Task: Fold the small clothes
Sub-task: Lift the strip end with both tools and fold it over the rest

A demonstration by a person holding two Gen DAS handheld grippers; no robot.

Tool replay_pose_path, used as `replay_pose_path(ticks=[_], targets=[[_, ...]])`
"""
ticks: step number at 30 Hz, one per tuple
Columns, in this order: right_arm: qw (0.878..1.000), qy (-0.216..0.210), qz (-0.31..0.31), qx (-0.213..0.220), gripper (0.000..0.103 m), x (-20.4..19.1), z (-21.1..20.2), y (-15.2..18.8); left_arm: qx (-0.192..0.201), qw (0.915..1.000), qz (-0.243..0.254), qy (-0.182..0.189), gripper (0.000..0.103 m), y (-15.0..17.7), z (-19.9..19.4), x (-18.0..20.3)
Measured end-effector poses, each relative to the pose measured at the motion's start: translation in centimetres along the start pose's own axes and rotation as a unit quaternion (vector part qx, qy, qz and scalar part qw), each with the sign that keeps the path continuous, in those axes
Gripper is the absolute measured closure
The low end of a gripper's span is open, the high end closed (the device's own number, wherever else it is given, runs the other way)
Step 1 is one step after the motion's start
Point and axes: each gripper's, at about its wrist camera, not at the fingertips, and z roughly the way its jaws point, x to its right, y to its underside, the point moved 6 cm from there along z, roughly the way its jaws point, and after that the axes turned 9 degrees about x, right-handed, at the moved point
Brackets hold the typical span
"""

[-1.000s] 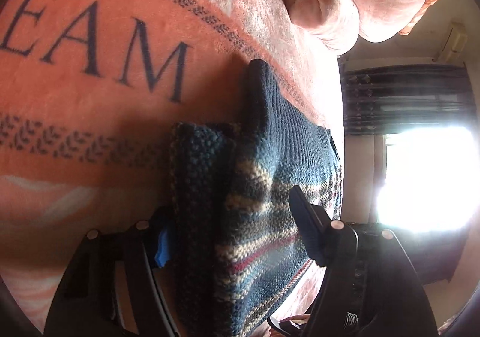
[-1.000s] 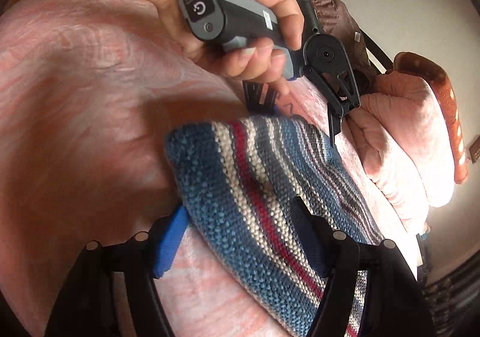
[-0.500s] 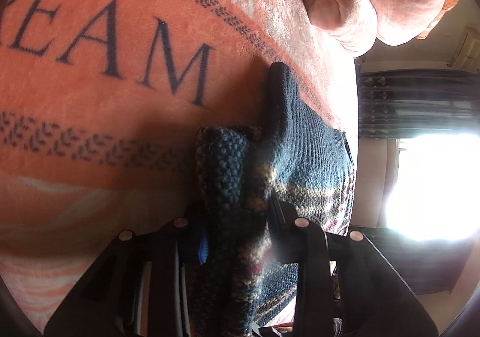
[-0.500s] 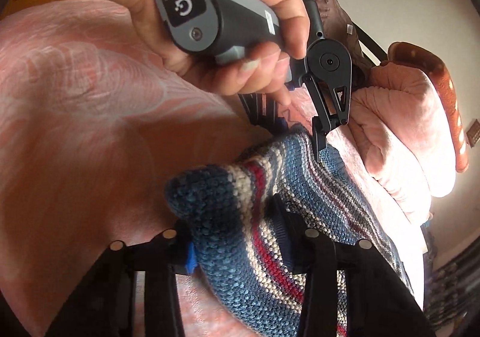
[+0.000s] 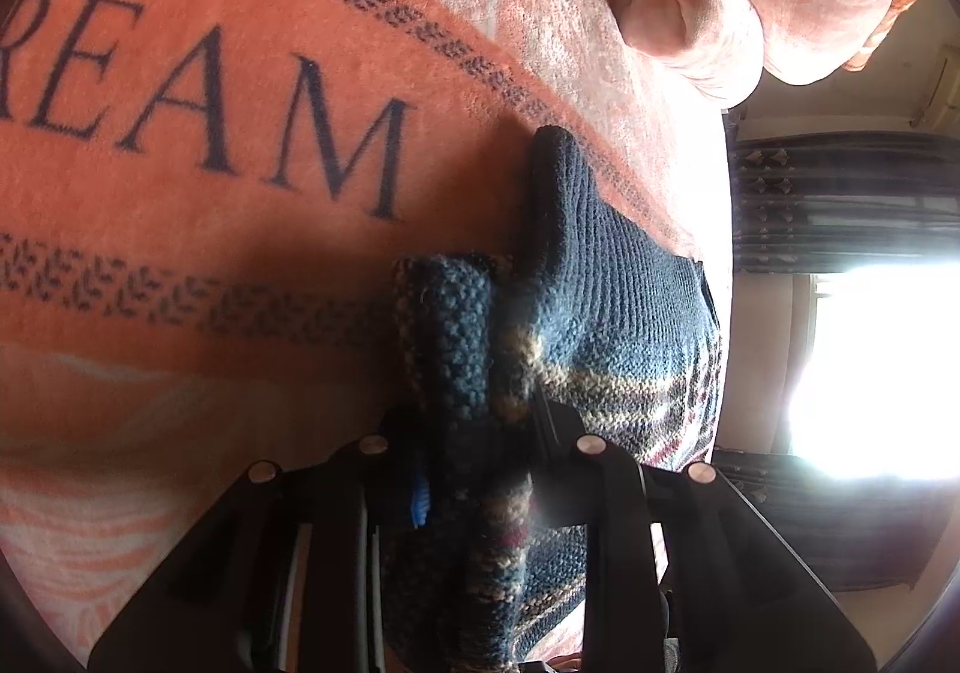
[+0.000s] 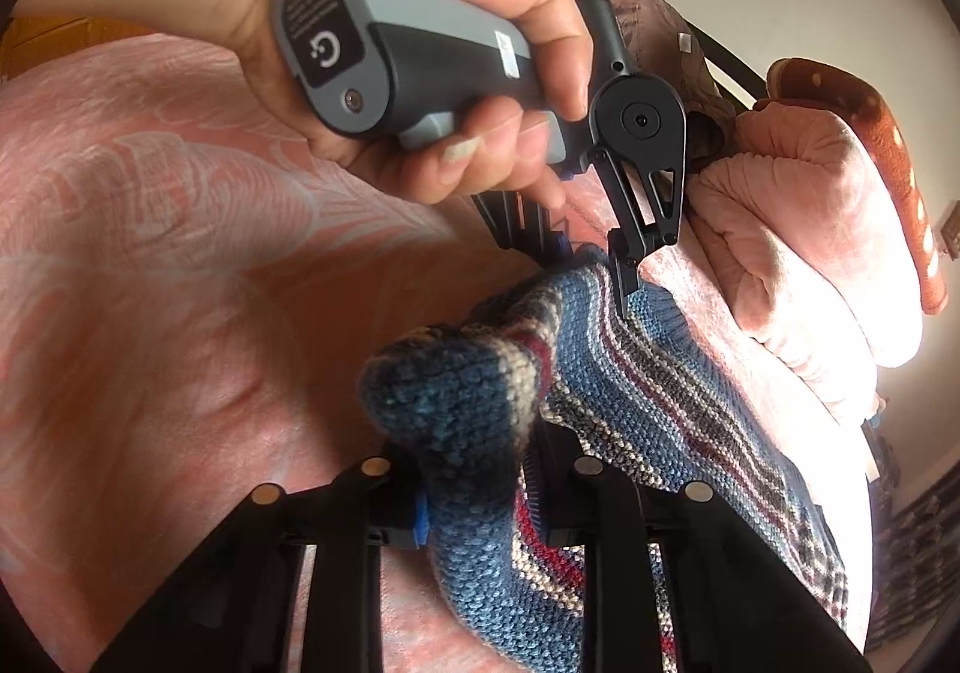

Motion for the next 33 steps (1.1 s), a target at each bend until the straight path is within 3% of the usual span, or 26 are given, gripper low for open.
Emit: replay_pose_path(ticks=[18, 33], targets=[[0.999, -0.001, 0.030, 0.010, 0.083, 2.2, -1.2, -1.0, 0.005, 0.9995, 0.019, -0.026, 0.082, -0.4, -0.7, 2.7], [0.996, 0.020, 0.080, 0.042, 0.088, 7.2, -6.3, -3.3, 0.027, 0.9969, 0.059, -0.045, 0.082, -0.4, -3.6, 11.2]])
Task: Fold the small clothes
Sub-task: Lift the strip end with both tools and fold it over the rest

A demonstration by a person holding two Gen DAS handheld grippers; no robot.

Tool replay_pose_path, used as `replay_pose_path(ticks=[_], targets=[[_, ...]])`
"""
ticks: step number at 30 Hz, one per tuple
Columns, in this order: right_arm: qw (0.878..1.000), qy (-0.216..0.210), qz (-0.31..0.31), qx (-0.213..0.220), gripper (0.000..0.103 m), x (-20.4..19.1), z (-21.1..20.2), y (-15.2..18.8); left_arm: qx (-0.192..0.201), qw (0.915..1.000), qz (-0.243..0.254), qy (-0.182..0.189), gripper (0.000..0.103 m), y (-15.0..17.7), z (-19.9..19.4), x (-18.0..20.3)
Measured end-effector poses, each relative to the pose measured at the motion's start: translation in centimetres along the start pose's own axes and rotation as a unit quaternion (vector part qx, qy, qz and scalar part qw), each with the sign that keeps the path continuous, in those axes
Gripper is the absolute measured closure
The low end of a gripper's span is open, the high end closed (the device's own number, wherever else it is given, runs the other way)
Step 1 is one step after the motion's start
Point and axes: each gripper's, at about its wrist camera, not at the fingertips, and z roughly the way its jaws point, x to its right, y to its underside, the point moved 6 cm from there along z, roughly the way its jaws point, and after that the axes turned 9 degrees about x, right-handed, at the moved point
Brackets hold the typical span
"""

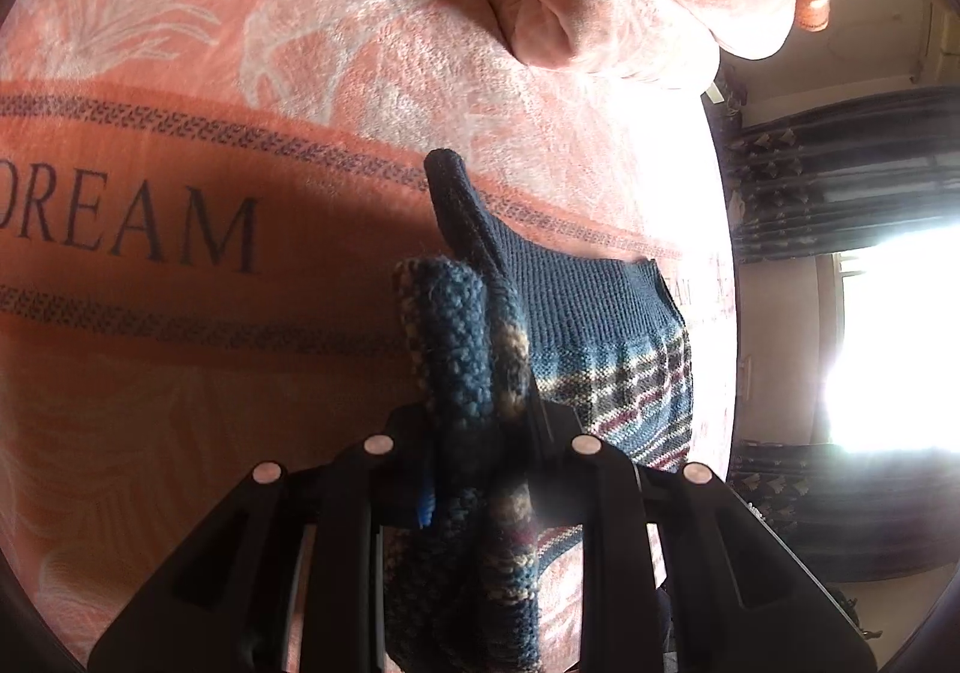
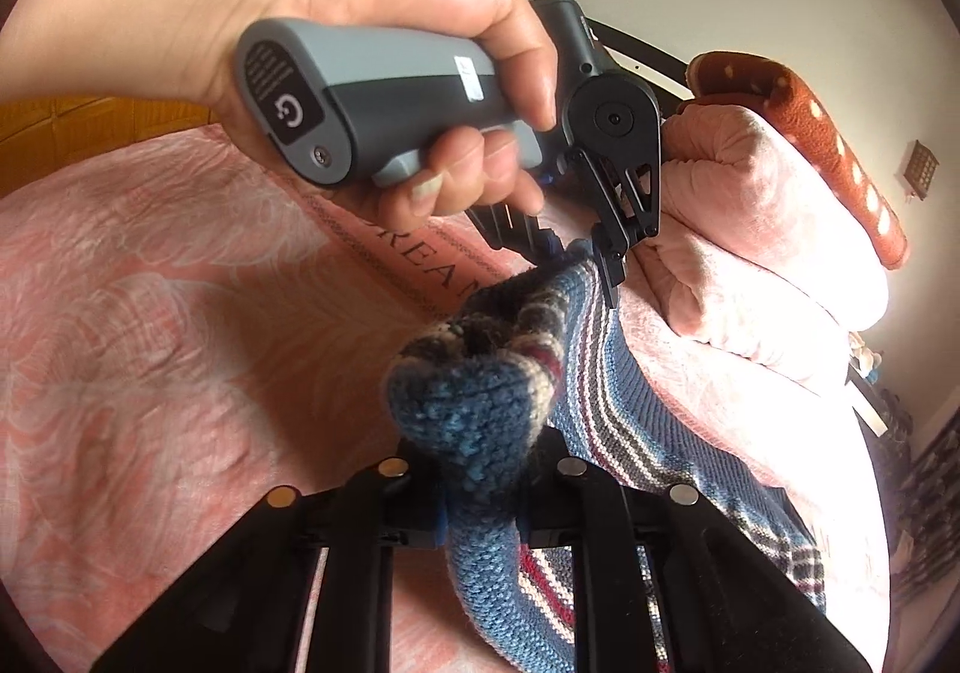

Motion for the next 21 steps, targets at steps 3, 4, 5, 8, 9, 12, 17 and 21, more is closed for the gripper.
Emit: replay_pose_path(ticks=[3, 4, 5, 8, 9, 12, 17, 21], targets=[[1.000, 0.009, 0.009, 0.008, 0.089, 1.4, -1.3, -0.6, 0.006, 0.9999, 0.010, -0.004, 0.082, -0.1, -0.7, 2.1], [1.000, 0.011, 0.014, 0.010, 0.089, 2.1, -1.6, -0.8, 0.008, 0.9999, 0.013, -0.004, 0.082, -0.2, -0.9, 2.8], [1.000, 0.014, 0.017, 0.012, 0.089, 2.6, -2.0, -0.9, 0.010, 0.9998, 0.015, -0.005, 0.082, -0.2, -1.1, 3.5], [0.999, 0.022, 0.031, 0.019, 0.090, 4.5, -3.1, -1.3, 0.015, 0.9996, 0.024, -0.007, 0.082, -0.3, -1.5, 5.7], [0.999, 0.024, 0.036, 0.021, 0.090, 5.0, -3.5, -1.4, 0.017, 0.9994, 0.028, -0.008, 0.082, -0.3, -1.5, 6.5], [0.998, 0.032, 0.042, 0.023, 0.090, 6.6, -4.5, -1.5, 0.021, 0.9990, 0.037, -0.010, 0.082, -0.2, -1.7, 8.8], [0.997, 0.045, 0.062, 0.028, 0.090, 9.4, -6.2, -1.3, 0.024, 0.9981, 0.054, -0.015, 0.082, 0.0, -1.7, 12.3], [0.995, 0.057, 0.070, 0.032, 0.091, 11.2, -7.3, -0.9, 0.026, 0.9972, 0.068, -0.015, 0.082, 0.1, -1.3, 15.1]])
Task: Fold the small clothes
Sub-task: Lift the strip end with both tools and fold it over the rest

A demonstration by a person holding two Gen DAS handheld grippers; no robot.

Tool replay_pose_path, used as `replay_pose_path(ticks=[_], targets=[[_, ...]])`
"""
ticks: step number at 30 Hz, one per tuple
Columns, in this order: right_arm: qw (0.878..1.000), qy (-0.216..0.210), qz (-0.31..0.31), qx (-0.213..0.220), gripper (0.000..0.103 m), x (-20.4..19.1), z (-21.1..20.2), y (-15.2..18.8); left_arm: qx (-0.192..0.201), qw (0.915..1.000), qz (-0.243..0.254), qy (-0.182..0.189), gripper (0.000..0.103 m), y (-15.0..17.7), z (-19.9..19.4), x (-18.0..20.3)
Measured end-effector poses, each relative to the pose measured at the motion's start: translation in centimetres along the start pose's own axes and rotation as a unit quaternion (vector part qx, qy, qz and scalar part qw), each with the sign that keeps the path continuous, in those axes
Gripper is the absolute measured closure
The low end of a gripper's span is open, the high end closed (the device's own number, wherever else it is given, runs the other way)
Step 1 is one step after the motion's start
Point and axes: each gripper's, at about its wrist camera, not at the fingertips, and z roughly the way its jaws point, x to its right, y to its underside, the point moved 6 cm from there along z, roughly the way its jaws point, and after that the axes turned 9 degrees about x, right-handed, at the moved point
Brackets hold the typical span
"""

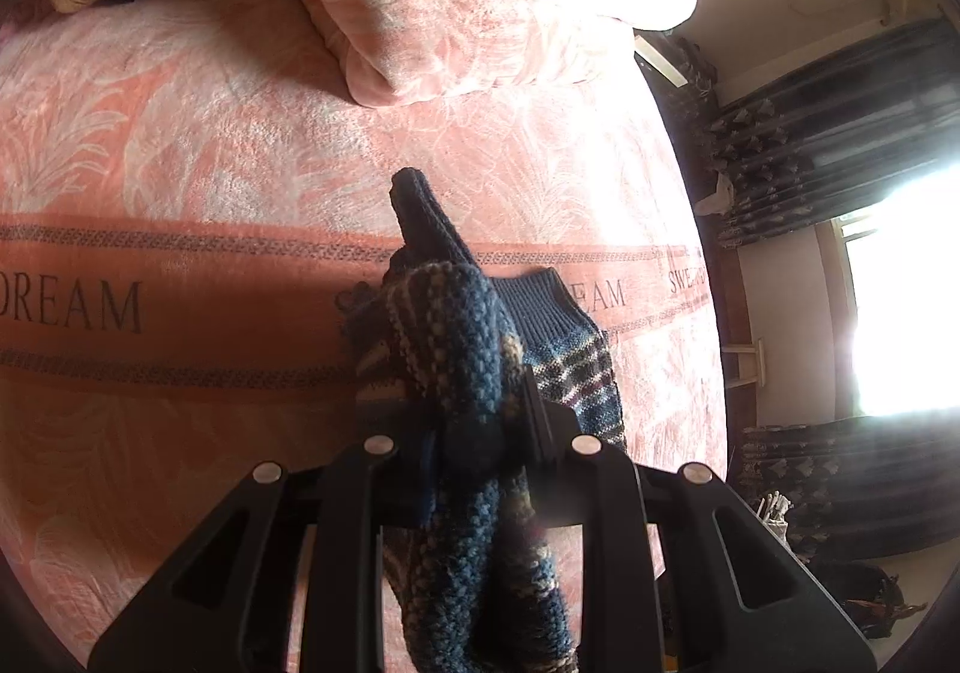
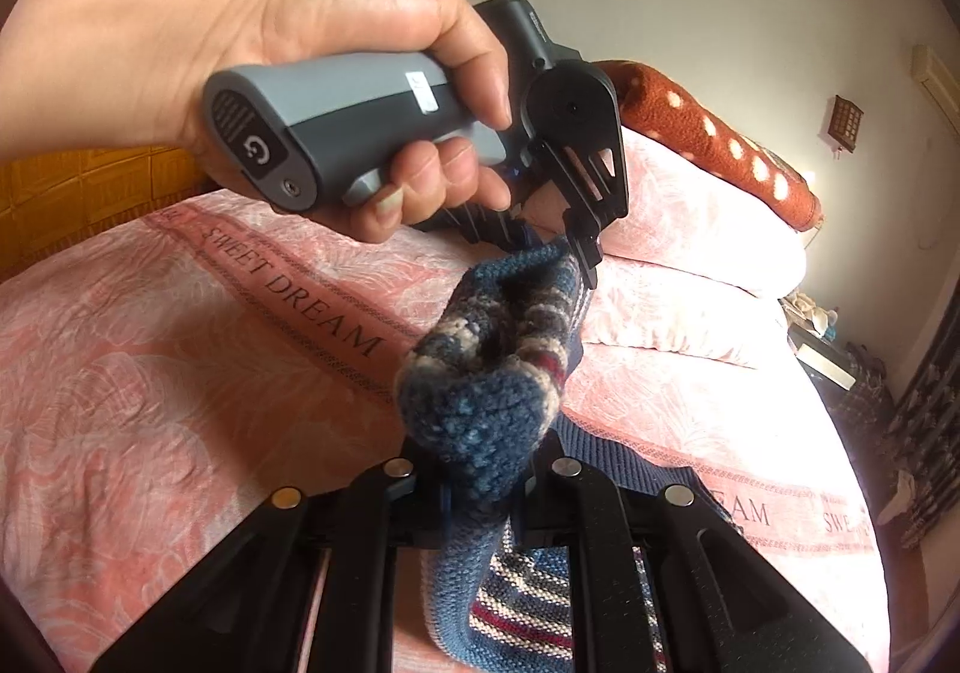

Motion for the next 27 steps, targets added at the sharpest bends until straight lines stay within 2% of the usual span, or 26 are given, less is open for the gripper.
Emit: replay_pose_path(ticks=[16, 27], targets=[[0.999, 0.036, 0.038, -0.002, 0.091, 7.0, -2.1, 1.9, -0.002, 0.9993, 0.032, -0.017, 0.082, 0.2, 3.4, 7.7], [0.996, 0.052, 0.070, -0.016, 0.091, 10.6, -2.7, 4.4, -0.004, 0.9988, 0.038, -0.031, 0.082, 0.9, 7.1, 11.1]])
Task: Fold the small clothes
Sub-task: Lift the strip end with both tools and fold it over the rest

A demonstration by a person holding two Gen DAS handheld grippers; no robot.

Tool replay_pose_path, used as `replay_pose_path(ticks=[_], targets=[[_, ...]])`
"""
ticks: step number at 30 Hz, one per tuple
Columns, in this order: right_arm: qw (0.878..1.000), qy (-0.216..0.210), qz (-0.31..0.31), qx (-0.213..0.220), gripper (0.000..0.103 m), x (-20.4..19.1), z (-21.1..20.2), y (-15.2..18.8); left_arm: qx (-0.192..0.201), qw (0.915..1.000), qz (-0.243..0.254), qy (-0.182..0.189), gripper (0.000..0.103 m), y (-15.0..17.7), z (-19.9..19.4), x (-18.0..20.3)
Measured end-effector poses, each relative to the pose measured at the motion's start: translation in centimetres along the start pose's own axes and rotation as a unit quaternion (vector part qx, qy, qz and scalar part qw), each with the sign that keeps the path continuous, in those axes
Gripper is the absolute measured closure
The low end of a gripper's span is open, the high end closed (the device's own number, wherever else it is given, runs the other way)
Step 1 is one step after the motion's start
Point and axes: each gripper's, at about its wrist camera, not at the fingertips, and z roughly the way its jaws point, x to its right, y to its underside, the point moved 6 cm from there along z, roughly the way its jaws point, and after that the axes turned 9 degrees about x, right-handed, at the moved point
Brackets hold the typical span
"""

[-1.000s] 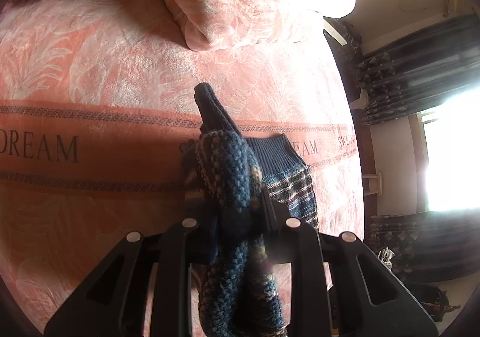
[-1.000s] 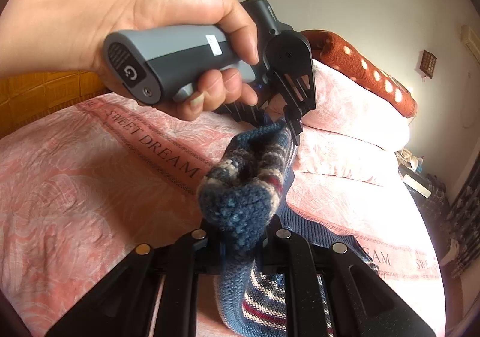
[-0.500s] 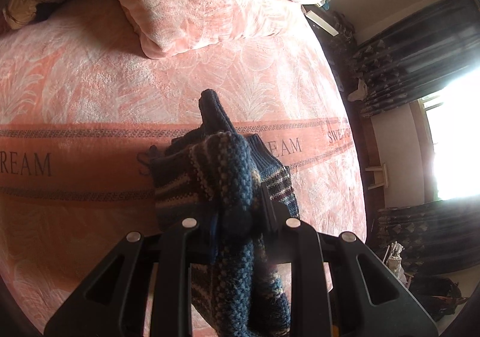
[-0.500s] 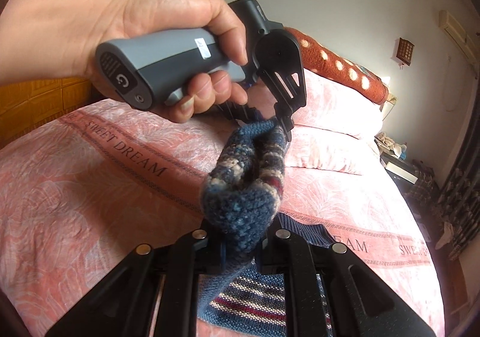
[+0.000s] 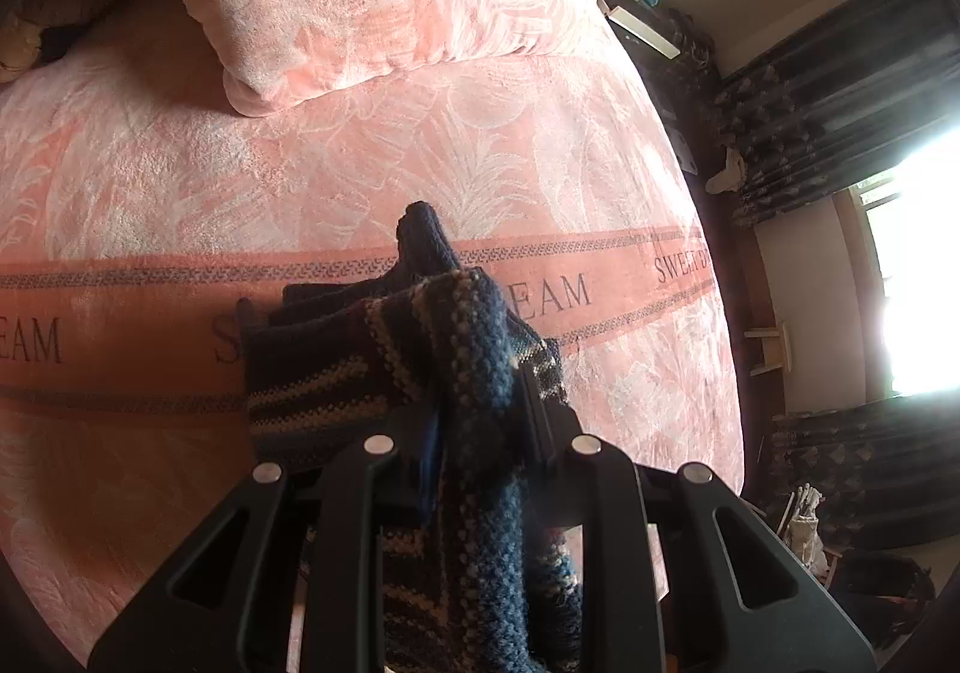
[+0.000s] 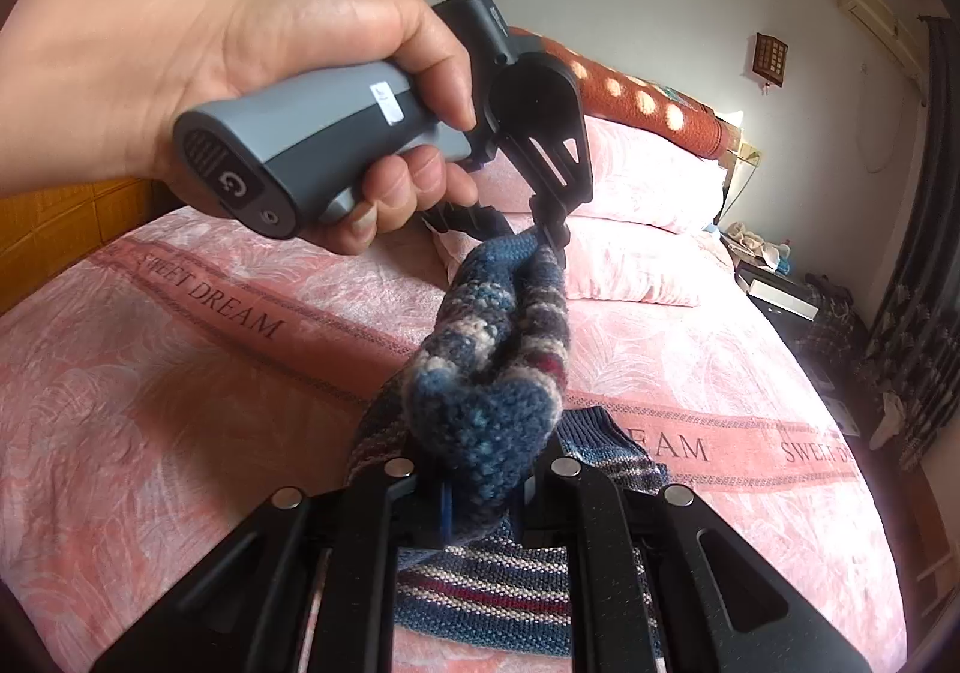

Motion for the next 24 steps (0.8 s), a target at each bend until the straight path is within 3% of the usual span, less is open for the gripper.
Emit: replay_pose_path(ticks=[13, 24], targets=[[0.999, 0.014, 0.019, -0.027, 0.091, 4.1, 0.3, 3.5, -0.031, 0.9994, 0.011, -0.007, 0.085, 2.0, 7.0, 2.9], [0.997, 0.029, 0.055, -0.051, 0.091, 7.9, 0.6, 6.7, -0.035, 0.9987, 0.032, -0.020, 0.085, 3.3, 10.6, 5.7]])
